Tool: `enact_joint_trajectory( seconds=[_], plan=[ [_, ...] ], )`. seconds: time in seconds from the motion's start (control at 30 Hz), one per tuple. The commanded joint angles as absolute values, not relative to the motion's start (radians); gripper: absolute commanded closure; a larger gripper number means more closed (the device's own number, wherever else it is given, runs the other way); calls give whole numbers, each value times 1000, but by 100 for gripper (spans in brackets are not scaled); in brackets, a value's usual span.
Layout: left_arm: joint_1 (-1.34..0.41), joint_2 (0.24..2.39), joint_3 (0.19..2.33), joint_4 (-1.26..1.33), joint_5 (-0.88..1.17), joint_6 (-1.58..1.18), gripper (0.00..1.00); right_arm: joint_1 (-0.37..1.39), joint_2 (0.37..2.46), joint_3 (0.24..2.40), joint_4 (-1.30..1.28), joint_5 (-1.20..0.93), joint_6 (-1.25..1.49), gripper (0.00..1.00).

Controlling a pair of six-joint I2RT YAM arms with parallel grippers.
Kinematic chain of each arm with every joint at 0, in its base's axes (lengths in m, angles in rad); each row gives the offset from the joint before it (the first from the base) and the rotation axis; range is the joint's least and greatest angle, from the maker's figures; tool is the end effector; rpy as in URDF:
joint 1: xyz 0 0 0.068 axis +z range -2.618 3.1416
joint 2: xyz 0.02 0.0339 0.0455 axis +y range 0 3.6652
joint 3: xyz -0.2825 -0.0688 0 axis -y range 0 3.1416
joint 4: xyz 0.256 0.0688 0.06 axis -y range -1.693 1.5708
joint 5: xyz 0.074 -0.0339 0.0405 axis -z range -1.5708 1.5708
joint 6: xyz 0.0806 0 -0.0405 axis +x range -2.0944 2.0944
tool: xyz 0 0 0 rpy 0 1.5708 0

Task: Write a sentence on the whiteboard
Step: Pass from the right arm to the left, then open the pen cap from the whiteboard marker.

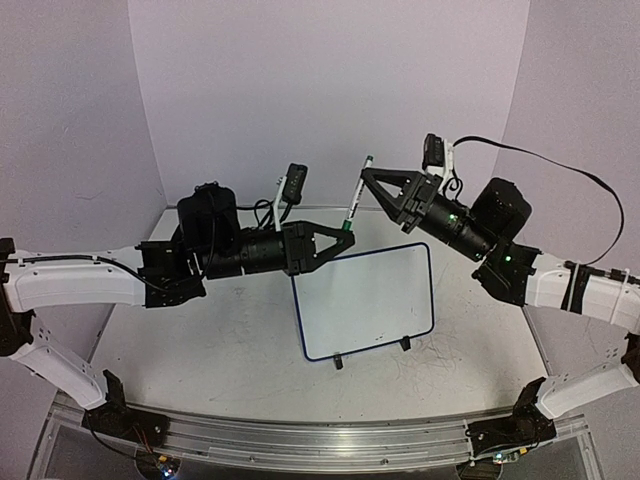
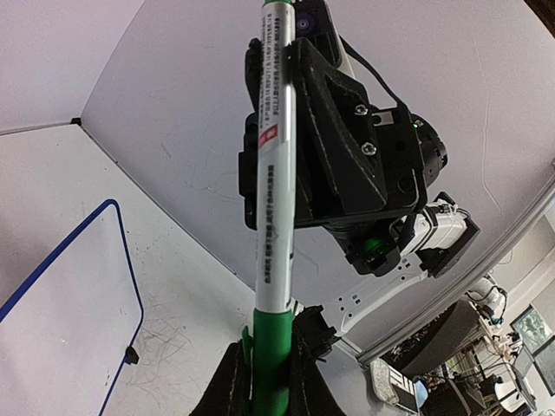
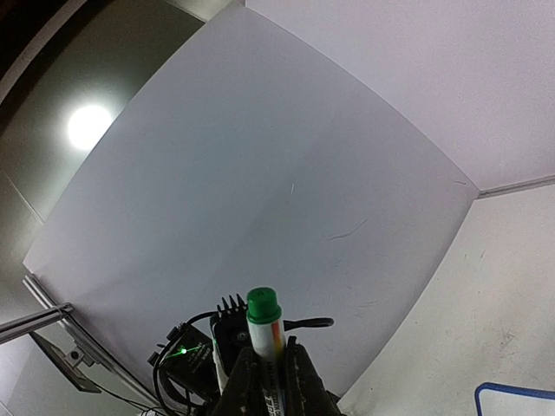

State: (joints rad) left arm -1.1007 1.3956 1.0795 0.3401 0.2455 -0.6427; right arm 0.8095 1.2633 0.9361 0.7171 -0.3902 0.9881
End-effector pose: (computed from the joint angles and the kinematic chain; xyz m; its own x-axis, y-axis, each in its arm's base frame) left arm 0.1569 -0.3520 0.3728 -0.5756 -0.1506 -0.8037 0.7869 0.1655 -0.5945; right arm 0.2079 0.2626 0.4137 -0.6174 0.4715 -0.6297 -0.7209 -0.0188 0.6928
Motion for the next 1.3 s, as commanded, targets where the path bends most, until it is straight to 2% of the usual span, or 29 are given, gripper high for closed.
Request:
enact_joint_trajectory(
  seconds=[0.0,0.03,0.1,0.23,0.27,0.47,0.63,0.77,0.9,1.13,1.27],
  plan=[
    [-1092,1313,1050,390,183,-587,100,822,1234,927,675,-399,943,91],
    [-1091,1300,1038,382,185,-575,100,821,1220,926,640,-383,921,84],
    [-1091,1281,1030,332,188,-542,100,821,1184,926,551,-342,850,64],
    [-1090,1282,1108,112,206,-459,100,822,1114,962,323,-214,671,9],
    [-1090,1284,1125,70,216,-438,100,821,1104,978,262,-183,623,3],
    [-1091,1293,1211,-152,228,-325,100,820,1044,1050,17,-42,397,2],
    [-1091,1323,1288,-293,222,-250,100,814,1039,1180,-153,-169,280,2],
    [-1091,1348,1345,-366,248,-194,100,812,1165,1365,-360,-352,248,2],
    [-1091,1364,1387,-426,276,-169,100,811,1247,1469,-456,-497,267,3],
    [-1091,1359,1390,-447,356,-168,100,811,1343,1537,-489,-673,285,14],
    [-1091,1363,1388,-449,392,-178,100,811,1406,1535,-496,-846,258,29]
  ],
)
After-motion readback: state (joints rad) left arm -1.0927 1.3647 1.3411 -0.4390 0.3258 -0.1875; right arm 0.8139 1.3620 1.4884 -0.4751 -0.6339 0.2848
